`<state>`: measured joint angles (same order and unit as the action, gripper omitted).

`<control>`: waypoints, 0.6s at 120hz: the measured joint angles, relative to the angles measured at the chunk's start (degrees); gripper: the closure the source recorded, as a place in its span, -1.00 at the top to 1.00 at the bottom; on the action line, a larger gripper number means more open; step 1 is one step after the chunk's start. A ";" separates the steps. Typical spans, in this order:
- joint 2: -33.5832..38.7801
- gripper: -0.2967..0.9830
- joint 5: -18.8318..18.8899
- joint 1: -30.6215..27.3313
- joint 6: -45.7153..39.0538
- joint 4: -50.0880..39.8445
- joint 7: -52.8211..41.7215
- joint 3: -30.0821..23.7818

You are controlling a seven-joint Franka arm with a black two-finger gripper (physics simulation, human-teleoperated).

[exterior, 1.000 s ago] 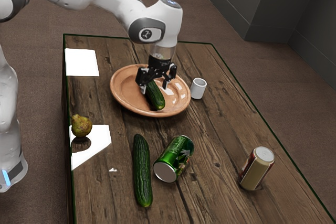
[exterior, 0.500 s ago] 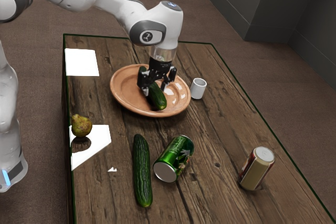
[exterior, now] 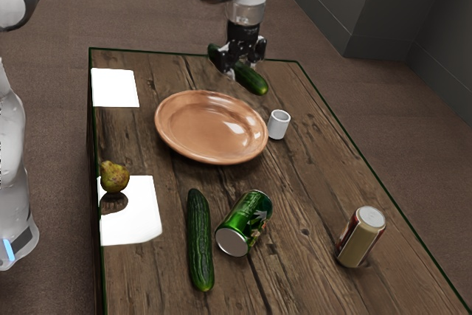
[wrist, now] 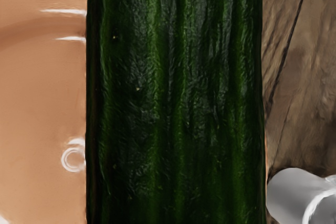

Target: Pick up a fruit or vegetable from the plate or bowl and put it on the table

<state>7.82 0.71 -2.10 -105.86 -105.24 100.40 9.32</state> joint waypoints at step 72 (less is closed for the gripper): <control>-36.50 -0.22 -7.63 -15.83 15.41 37.96 -6.23 1.00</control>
<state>-28.68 -6.92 -17.94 -90.46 -67.28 94.17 10.32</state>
